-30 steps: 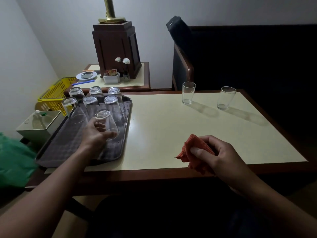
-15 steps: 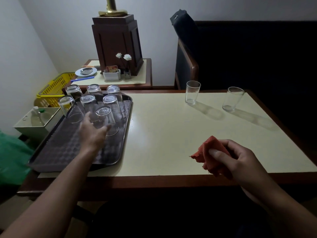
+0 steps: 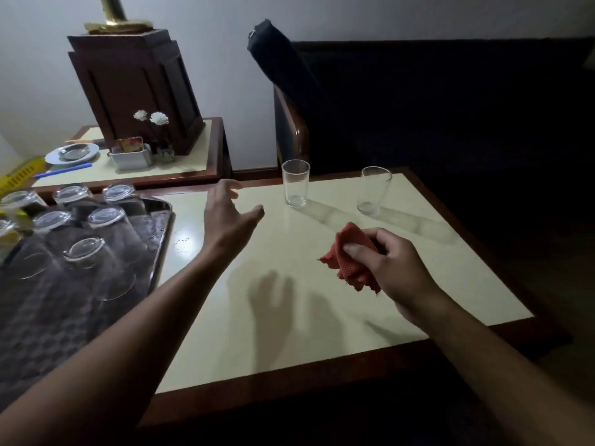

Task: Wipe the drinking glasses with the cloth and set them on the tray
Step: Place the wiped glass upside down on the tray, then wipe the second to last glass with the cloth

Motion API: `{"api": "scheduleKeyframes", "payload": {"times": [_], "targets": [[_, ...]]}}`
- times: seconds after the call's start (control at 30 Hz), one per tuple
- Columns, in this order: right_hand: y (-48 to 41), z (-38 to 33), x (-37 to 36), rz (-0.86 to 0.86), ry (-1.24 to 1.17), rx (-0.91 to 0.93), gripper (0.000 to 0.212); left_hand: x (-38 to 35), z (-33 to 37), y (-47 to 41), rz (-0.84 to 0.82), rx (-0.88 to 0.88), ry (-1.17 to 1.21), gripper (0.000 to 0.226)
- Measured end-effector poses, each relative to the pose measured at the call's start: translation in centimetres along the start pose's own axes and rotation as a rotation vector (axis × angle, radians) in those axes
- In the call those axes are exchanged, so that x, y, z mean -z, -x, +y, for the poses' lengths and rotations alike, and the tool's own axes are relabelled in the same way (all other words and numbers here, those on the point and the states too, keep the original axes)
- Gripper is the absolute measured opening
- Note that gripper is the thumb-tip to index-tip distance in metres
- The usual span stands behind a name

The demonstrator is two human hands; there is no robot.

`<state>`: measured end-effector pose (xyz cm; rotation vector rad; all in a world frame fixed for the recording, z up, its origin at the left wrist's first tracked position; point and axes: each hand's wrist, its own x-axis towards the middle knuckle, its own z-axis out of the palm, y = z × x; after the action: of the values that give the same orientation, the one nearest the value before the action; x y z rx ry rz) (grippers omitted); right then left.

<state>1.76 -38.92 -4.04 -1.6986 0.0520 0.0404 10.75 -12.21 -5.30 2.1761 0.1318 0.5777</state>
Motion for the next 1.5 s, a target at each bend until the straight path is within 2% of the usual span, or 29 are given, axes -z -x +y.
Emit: {"api": "scheduleKeyframes", "payload": {"times": [0.1, 0.23, 0.3, 0.33, 0.5, 0.6, 0.67, 0.73, 0.87, 0.93, 1.0, 1.1, 1.17, 1.23, 1.33, 1.43, 1.5], "targets": [[-2.3, -0.7, 1.3, 0.033, 0.002, 0.009, 0.012, -5.1, 0.5, -3.3, -0.105, 0.115, 0.041, 0.062], [-4.3, -0.9, 3.1, 0.085, 0.019, 0.034, 0.011, -10.4, 0.2, -7.1, -0.212, 0.248, 0.067, 0.105], [-4.7, -0.9, 4.2, 0.106, 0.043, 0.043, 0.012, -12.4, 0.1, -8.5, -0.226, 0.282, 0.097, 0.12], [-4.7, -0.9, 4.8, 0.11, 0.051, 0.046, 0.013, -13.2, 0.1, -9.0, -0.226, 0.301, 0.124, 0.119], [-4.0, -1.1, 7.0, 0.089, 0.051, 0.108, 0.017, -15.7, 0.6, -9.7, -0.203, 0.323, 0.244, 0.069], [-3.5, -1.1, 7.3, 0.033, -0.017, 0.12, 0.022, -15.1, 1.1, -8.8, -0.194, 0.304, 0.314, 0.059], [-3.4, -1.0, 7.0, 0.005, -0.043, 0.106, 0.026, -14.4, 1.4, -6.9, -0.244, 0.275, 0.363, 0.057], [-3.5, -1.0, 6.4, 0.021, -0.023, 0.104, 0.027, -12.9, 1.7, -4.0, -0.33, 0.23, 0.39, 0.056], [-3.8, -2.2, 4.6, 0.17, -0.033, 0.11, 0.033, -7.1, 3.1, 2.8, -0.541, 0.141, 0.415, 0.054], [-3.0, -3.5, 3.6, 0.195, 0.052, 0.208, 0.033, -3.6, 4.0, 5.4, -0.601, 0.123, 0.443, 0.057], [-1.4, -4.5, 2.3, 0.135, 0.264, 0.345, 0.03, -0.4, 4.9, 7.1, -0.606, 0.118, 0.444, 0.06], [1.6, -5.5, 0.2, -0.064, 0.512, 0.483, 0.034, 4.0, 5.3, 8.2, -0.675, 0.104, 0.433, 0.066], [3.6, -6.4, -0.8, -0.242, 0.554, 0.499, 0.048, 7.0, 5.3, 8.7, -0.772, 0.098, 0.443, 0.07], [5.6, -7.6, -1.4, -0.32, 0.507, 0.469, 0.059, 10.0, 5.4, 9.6, -0.817, 0.104, 0.467, 0.064], [7.8, -8.9, -1.9, -0.222, 0.451, 0.535, 0.039, 13.7, 5.7, 11.7, -0.778, 0.122, 0.545, 0.057], [10.4, -9.1, -2.6, -0.193, 0.468, 0.699, 0.02, 16.2, 5.8, 13.7, -0.63, 0.234, 0.752, 0.069], [12.2, -8.5, -3.4, -0.233, 0.494, 0.873, 0.017, 17.2, 6.0, 15.1, -0.633, 0.279, 0.911, 0.08]]}}
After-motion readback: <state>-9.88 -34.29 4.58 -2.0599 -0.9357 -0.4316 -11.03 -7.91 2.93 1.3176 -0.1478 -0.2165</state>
